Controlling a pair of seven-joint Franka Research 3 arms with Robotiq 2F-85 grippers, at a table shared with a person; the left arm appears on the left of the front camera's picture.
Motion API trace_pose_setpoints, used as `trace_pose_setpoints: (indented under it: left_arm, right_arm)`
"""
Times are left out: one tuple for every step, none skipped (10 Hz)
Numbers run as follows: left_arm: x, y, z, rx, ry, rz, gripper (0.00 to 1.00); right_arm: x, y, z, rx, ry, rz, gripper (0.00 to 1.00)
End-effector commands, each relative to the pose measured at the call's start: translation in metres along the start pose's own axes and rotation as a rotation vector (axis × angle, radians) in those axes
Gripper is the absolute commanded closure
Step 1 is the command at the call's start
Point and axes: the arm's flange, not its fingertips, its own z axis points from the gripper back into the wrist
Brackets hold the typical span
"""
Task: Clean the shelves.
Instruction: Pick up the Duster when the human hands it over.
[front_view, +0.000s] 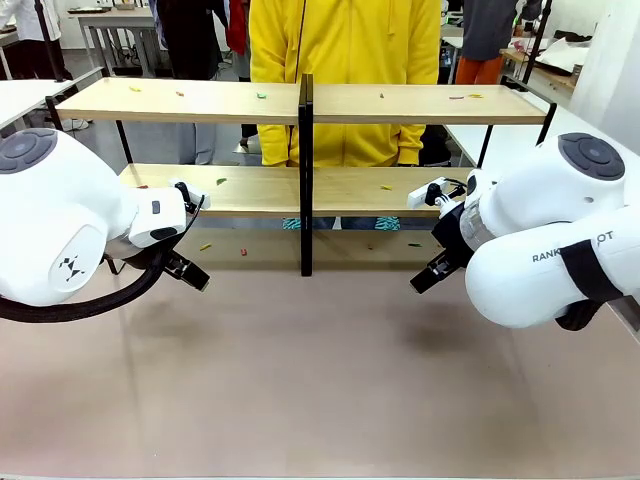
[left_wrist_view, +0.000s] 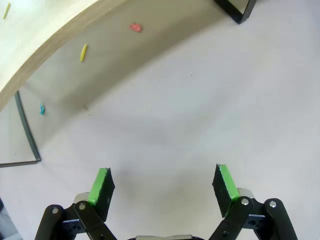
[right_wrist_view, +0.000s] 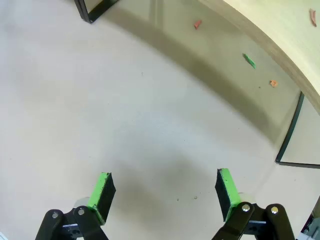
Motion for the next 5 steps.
trace_pose_setpoints:
  left_arm:
    - [0.000, 0.000, 0.000, 0.000, 0.000, 0.000, 0.00]
    - [-0.007, 0.005, 0.035, -0.114, -0.059, -0.063, 0.00]
    - [-0.021, 0.017, 0.082, -0.228, -0.157, -0.138, 0.00]
    - [-0.043, 0.030, 0.131, -0.284, -0.221, -0.210, 0.00]
    - [-0.064, 0.042, 0.170, -0.309, -0.302, -0.238, 0.00]
  right_arm:
    - [0.000, 0.000, 0.000, 0.000, 0.000, 0.000, 0.00]
    - [0.001, -0.008, 0.022, 0.011, -0.008, 0.021, 0.00]
    - [-0.003, -0.023, 0.051, 0.052, -0.017, 0.002, 0.00]
    - [-0.011, -0.040, 0.087, 0.095, -0.054, -0.011, 0.00]
    - [-0.021, -0.054, 0.123, 0.134, -0.105, -0.009, 0.00]
